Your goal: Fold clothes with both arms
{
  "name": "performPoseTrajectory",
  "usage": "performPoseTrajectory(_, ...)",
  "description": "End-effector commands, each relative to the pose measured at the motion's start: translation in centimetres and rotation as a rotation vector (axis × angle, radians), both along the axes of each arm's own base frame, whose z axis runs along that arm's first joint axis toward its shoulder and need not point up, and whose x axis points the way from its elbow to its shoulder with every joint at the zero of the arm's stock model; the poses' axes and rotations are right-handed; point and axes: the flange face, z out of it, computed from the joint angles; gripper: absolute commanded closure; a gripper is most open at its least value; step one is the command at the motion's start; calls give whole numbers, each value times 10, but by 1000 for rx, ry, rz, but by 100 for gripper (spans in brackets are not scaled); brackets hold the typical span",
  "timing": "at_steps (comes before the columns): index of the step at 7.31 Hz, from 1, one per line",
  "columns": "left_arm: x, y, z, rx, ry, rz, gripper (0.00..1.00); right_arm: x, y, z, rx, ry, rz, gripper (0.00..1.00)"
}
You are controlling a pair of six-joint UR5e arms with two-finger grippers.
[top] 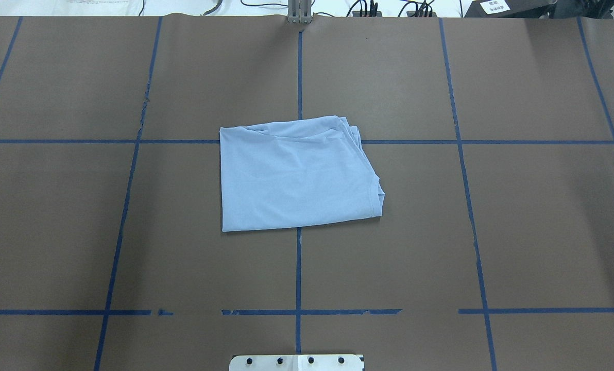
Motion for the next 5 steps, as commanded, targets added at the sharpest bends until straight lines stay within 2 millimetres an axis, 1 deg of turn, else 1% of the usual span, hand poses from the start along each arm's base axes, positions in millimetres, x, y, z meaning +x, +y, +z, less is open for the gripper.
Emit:
performPoseTrajectory(1, 0, 0, 1, 0, -5, 2, 0, 0, -1, -1, 5, -1, -1, 0)
performPoseTrajectory(2, 0, 1, -4, 7, -8, 0, 0, 1, -1, -1, 5, 1, 2, 0)
performPoseTrajectory(3, -1, -3, -5, 12, -12, -1, 0, 0, -1, -2, 6, 1, -1, 0)
performPoseTrajectory(5, 0, -3, -16, 39, -8, 2, 0, 0, -2, -9, 17, 1, 2, 0)
